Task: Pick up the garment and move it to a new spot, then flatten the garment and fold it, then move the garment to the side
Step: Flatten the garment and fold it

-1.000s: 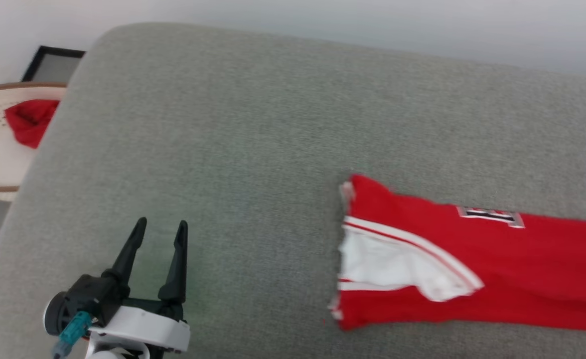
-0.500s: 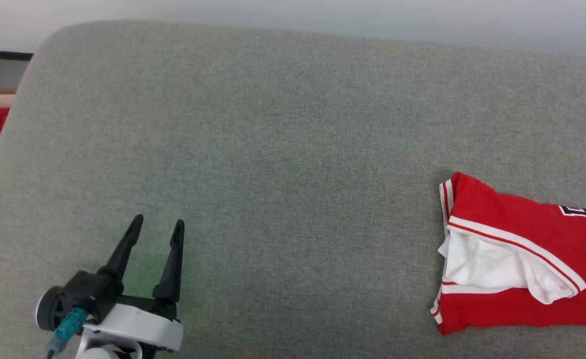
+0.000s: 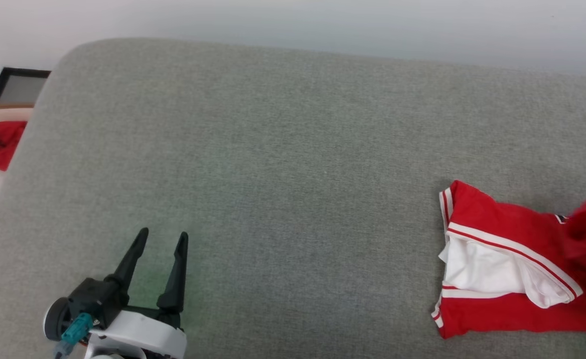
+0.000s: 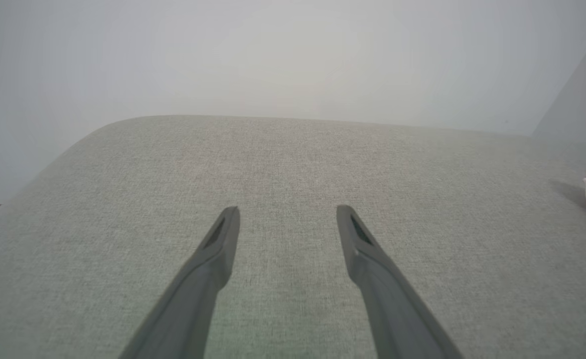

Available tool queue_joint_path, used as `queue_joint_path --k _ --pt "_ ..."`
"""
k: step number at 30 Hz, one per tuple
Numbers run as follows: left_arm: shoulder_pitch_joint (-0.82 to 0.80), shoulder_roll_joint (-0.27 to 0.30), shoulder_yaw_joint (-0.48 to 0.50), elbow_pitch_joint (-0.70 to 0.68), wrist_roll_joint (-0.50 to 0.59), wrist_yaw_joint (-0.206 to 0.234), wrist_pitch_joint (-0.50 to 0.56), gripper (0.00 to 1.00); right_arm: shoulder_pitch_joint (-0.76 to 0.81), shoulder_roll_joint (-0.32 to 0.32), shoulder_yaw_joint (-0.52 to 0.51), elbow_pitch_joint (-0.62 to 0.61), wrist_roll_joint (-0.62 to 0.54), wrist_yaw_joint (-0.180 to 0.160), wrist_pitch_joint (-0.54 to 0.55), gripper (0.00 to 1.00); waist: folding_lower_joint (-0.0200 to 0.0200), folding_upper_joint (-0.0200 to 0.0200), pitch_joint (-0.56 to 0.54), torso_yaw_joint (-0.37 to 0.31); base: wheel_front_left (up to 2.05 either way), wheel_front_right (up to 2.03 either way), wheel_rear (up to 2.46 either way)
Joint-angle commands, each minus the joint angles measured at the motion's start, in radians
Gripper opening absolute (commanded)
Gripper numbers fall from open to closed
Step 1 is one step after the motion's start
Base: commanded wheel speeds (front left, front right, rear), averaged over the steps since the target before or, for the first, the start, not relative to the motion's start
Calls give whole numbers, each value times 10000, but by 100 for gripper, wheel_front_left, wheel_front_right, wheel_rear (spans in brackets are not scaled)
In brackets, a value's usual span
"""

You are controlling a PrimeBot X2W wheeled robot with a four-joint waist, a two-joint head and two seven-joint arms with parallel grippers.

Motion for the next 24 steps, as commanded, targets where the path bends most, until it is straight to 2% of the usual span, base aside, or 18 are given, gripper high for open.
queue_joint_path --k 1,7,11,16,24 --pt "38 -8 -14 20 -40 -24 7 100 -220 147 423 -438 -5 -8 111 0 0 0 -63 184 0 0 0" --pt "29 -99 21 -17 -113 -24 7 100 -667 517 1506 -1296 -189 -8 283 0 0 0 -65 494 0 0 0" --pt "46 -212 4 -51 -130 -24 7 100 -980 949 2177 -1380 -324 -8 435 0 0 0 -22 704 0 0 0" --pt "-86 -373 -61 1 -152 -24 7 100 -1178 1284 2836 -570 -414 -8 250 0 0 0 103 906 0 0 0" --pt "-277 -505 -186 99 -226 -24 7 100 -1386 1385 3287 1210 -731 -8 -977 0 0 0 153 1053 0 0 0"
